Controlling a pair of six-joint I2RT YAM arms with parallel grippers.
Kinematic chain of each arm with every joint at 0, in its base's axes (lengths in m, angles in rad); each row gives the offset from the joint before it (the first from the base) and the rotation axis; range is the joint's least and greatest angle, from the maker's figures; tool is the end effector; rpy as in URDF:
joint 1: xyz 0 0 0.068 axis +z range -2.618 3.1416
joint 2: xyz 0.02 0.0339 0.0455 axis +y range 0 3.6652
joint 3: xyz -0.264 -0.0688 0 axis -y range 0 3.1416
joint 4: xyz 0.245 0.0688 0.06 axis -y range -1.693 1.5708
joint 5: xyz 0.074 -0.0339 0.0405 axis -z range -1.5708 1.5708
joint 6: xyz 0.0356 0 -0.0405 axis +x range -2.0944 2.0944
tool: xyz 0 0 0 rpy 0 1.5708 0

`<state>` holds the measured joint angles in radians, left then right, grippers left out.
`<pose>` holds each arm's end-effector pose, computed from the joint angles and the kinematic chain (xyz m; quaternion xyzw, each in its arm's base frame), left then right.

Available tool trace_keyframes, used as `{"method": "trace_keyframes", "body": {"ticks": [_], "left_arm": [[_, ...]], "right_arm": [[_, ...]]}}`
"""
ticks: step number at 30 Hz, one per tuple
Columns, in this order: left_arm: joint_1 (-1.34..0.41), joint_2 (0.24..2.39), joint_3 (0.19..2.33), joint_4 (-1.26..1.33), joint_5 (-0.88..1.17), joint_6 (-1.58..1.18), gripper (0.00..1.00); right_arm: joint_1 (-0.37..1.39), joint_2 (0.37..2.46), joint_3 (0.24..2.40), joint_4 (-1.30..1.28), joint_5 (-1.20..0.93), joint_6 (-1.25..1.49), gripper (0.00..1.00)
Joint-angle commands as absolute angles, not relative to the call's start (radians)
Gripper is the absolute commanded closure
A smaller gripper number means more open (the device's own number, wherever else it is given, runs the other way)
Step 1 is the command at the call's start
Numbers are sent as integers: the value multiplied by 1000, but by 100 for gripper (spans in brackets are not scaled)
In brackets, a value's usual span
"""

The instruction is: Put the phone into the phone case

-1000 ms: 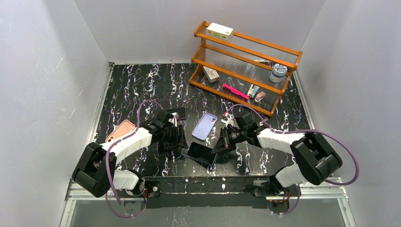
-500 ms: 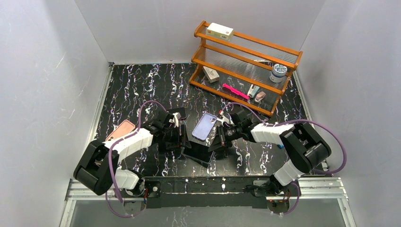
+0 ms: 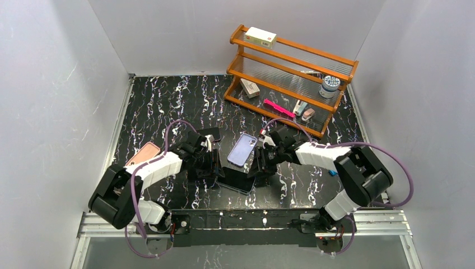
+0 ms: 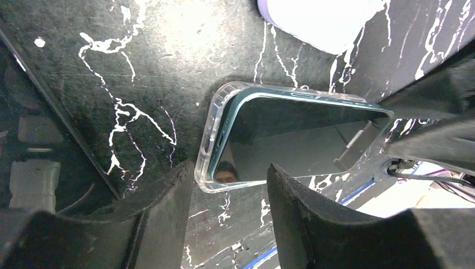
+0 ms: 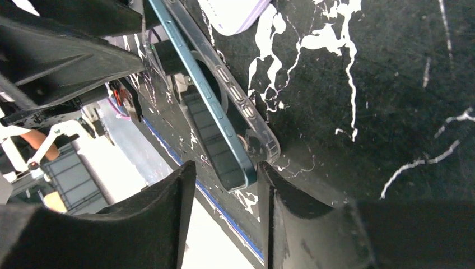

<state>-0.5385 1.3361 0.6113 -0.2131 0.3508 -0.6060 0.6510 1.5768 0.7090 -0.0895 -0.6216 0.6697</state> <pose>0.2043 -0.1363 0.1661 0.0227 0.9371 -0.3054 0.1678 0.2142 0.1892 0.1452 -0.0839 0.9085 0.4066 0.0482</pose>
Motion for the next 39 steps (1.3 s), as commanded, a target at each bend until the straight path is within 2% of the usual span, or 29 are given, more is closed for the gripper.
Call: {"method": "trace_keyframes", "body": {"ticks": [1, 4, 8, 22, 27, 39], "left_arm": [[-534, 1356, 609, -245, 340, -600, 53], [-534, 1353, 607, -245, 340, -600, 53], [-534, 1345, 606, -245, 339, -599, 53], [-535, 1348, 603, -230, 361, -600, 54], [-534, 1348, 598, -213, 383, -605, 57], [-534, 1364, 563, -138, 439, -653, 62]], "right_arm": [[653, 1467, 765, -202, -545, 647, 47], [653, 1449, 753, -228, -525, 646, 49], [654, 1430, 730, -248, -494, 648, 61], [698, 1472, 694, -173, -473, 709, 65], [742, 1496, 683, -118, -462, 749, 75], [823, 1460, 599, -24, -384, 919, 84]]}}
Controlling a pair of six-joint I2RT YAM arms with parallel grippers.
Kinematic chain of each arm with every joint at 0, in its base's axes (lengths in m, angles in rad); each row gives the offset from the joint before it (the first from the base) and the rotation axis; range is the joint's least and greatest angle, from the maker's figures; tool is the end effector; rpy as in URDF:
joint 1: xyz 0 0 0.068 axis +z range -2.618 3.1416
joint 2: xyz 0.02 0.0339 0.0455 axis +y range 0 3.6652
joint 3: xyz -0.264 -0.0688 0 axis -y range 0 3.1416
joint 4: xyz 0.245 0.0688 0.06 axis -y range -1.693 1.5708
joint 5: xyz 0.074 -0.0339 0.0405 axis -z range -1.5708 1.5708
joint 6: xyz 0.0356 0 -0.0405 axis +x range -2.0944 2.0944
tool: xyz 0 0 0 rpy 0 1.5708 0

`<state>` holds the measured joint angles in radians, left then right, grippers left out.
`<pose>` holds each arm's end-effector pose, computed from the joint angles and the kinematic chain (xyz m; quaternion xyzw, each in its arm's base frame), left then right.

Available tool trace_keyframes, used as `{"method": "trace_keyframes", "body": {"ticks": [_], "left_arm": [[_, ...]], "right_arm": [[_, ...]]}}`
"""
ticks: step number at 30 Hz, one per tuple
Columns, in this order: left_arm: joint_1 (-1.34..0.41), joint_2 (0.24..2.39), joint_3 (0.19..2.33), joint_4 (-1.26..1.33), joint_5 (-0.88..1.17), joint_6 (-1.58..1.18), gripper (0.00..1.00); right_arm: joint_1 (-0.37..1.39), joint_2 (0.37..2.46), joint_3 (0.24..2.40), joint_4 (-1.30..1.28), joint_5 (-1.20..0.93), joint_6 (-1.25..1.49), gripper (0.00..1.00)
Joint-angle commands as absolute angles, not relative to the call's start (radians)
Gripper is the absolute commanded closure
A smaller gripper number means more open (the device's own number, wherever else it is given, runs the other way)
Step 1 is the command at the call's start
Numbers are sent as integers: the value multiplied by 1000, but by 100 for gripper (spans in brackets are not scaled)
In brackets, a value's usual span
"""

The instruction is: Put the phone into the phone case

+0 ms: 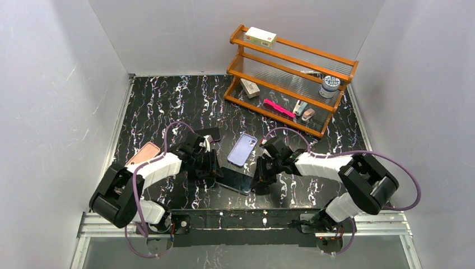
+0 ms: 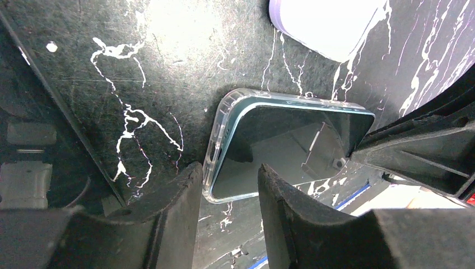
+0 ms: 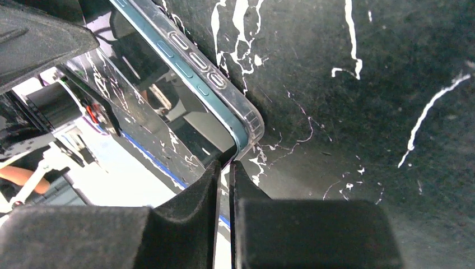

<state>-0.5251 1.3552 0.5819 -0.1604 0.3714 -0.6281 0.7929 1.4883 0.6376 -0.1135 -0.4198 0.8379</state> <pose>0.2051 -0.1338 0.1570 0.0097 0.9351 -0.3148 0.1624 0.1761 0.1994 0.1445 -0.0412 0.9346 0.3490 0.0555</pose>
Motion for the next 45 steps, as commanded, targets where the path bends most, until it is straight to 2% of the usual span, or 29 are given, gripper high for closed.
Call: {"method": "trace_keyframes", "body": {"ticks": [1, 3, 5, 8, 10, 18, 27, 32, 40, 45], "left_arm": [[-534, 1360, 564, -139, 435, -653, 62], [-534, 1350, 582, -158, 416, -641, 62], [-534, 1342, 620, -209, 374, -616, 62], [-534, 1330, 689, -303, 316, -579, 53], [-534, 1315, 713, -335, 284, -572, 51], [-534, 1240, 652, -341, 324, -631, 51], [-538, 1152, 529, -248, 426, -742, 50], [-542, 1157, 464, -142, 449, -808, 51], [-545, 1190, 407, -42, 455, -851, 56], [-546, 1188, 381, 25, 458, -887, 60]], "right_arm": [[823, 1452, 592, -20, -385, 928, 84], [824, 1425, 594, -46, -376, 932, 82], [824, 1378, 607, -90, -366, 918, 75], [824, 1308, 645, -181, -324, 879, 66], [824, 1273, 664, -223, -292, 847, 62], [809, 1350, 780, -264, -262, 677, 55], [802, 1526, 884, -262, -277, 525, 55], [802, 1567, 870, -243, -341, 504, 58], [801, 1540, 796, -175, -430, 564, 82], [802, 1521, 708, -71, -455, 679, 88]]}}
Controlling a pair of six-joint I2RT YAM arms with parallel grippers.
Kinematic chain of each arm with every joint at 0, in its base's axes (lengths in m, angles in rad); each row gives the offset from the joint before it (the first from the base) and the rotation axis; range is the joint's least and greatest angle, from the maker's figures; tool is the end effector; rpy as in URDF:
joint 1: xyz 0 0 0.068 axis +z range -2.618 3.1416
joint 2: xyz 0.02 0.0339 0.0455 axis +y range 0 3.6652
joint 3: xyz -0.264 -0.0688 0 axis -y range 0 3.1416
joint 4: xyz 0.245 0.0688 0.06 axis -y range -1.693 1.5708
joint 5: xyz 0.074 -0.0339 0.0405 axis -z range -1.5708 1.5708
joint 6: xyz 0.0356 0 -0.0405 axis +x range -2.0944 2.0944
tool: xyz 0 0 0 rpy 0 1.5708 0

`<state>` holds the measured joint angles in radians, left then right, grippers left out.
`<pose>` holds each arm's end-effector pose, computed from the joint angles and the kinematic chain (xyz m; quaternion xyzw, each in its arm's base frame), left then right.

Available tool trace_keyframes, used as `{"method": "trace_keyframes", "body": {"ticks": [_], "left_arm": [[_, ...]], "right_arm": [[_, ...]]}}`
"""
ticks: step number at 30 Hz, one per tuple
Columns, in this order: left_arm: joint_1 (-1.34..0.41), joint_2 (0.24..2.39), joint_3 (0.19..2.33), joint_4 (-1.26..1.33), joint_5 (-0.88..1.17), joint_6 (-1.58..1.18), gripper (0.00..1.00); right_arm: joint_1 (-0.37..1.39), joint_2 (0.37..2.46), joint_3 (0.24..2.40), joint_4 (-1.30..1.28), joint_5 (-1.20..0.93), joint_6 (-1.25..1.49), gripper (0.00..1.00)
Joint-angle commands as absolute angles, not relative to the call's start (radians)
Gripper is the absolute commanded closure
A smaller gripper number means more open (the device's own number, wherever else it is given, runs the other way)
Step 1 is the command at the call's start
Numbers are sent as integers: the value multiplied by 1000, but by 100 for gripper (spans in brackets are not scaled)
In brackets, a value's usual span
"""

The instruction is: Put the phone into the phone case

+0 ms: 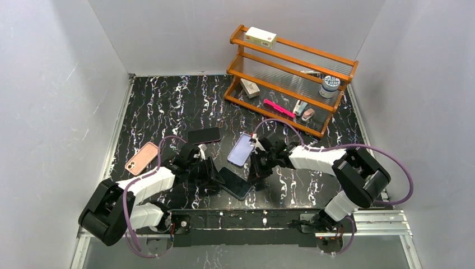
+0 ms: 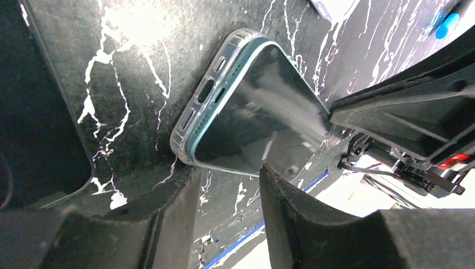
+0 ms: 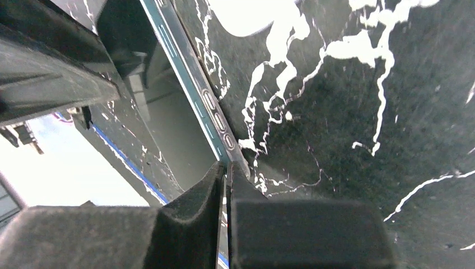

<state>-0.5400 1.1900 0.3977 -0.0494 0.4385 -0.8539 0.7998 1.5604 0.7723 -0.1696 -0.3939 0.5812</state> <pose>0.1701 -0.1196 0.1471 -0.0659 0.9128 -0.3792 0.1364 0.1951 0.2204 0.1587 -0.1607 0.9229 0.3323 0.1093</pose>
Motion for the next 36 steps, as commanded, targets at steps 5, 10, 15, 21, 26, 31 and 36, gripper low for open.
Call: {"method": "trace_keyframes", "body": {"ticks": [5, 10, 15, 21, 26, 31, 36], "left_arm": [[-546, 1198, 397, 24, 445, -866, 61], [-546, 1181, 412, -30, 414, -847, 60], [-546, 1160, 410, -52, 399, -850, 55], [-546, 1131, 401, -47, 397, -878, 55], [-547, 1131, 383, -22, 402, -898, 59], [-546, 1135, 357, -15, 408, -905, 61], [-546, 1166, 331, -5, 397, -905, 66]], "right_arm": [[807, 1488, 668, -40, -445, 737, 84], [806, 1396, 683, -95, -354, 724, 63], [802, 1398, 709, -104, -353, 687, 43], [802, 1435, 714, -40, -369, 665, 29], [801, 1531, 726, 20, -426, 659, 27], [804, 1596, 693, 137, -506, 722, 28], [823, 1638, 680, 202, -545, 771, 28]]}}
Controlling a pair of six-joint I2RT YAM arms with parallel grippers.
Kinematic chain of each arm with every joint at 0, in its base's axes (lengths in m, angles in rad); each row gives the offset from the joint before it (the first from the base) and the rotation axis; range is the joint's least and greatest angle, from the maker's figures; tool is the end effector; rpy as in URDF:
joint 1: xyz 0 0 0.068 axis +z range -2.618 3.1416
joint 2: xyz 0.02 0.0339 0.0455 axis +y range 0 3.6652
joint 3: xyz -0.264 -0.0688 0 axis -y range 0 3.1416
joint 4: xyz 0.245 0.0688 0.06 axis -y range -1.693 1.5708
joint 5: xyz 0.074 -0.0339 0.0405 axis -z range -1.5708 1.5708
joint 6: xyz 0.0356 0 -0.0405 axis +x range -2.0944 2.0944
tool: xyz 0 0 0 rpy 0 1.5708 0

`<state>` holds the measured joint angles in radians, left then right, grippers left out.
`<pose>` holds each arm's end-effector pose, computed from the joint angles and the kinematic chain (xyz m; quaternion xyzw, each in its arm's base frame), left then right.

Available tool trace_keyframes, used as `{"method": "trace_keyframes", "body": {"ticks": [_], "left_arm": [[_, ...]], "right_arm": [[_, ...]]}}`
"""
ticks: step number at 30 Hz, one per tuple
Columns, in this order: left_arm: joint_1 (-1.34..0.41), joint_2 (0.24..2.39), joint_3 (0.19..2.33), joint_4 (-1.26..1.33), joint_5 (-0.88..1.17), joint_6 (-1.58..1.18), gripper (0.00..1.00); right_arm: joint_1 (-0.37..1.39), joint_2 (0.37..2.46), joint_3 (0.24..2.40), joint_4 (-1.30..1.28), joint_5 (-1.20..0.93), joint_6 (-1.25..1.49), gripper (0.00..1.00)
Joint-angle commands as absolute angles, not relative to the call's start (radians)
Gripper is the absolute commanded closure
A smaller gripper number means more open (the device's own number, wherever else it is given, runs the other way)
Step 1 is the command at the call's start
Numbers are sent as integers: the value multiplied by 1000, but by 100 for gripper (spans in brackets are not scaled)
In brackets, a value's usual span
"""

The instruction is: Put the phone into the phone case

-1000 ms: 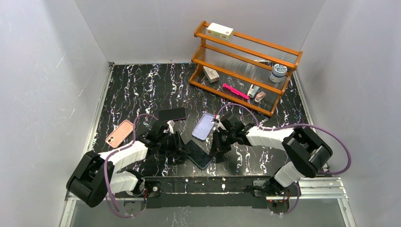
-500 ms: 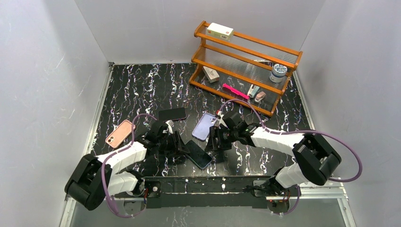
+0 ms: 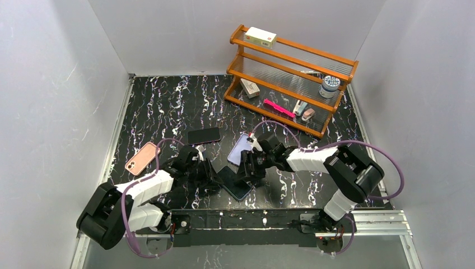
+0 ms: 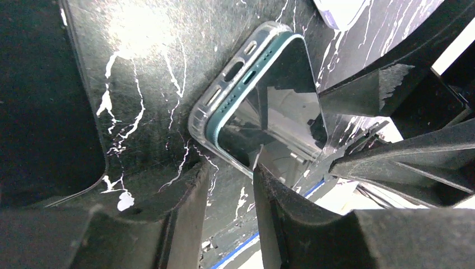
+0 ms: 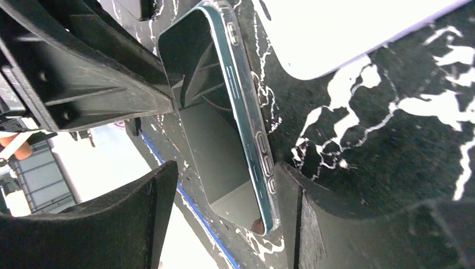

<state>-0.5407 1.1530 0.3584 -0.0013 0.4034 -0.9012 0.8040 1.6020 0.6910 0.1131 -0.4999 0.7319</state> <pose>0.1660 -0.1160 0.1457 -0.0882 0.9060 -0.3837 0.1556 0.1954 0.2274 0.1452 -0.1255 0.8935 0.4185 0.1035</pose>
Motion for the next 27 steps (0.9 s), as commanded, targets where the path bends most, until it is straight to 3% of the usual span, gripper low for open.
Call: {"method": "trace_keyframes", "body": {"ticks": [1, 13, 21, 27], "left_arm": [[-546, 1170, 329, -5, 395, -904, 67], [-546, 1173, 304, 43, 402, -920, 82], [-549, 1135, 284, 48, 406, -954, 81], [-549, 1103, 266, 85, 433, -986, 74]], "right_arm": [[826, 1641, 679, 214, -554, 780, 28], [827, 1626, 600, 503, -623, 977, 29], [826, 1650, 563, 667, -645, 1082, 30], [828, 1621, 574, 512, -543, 1020, 35]]}}
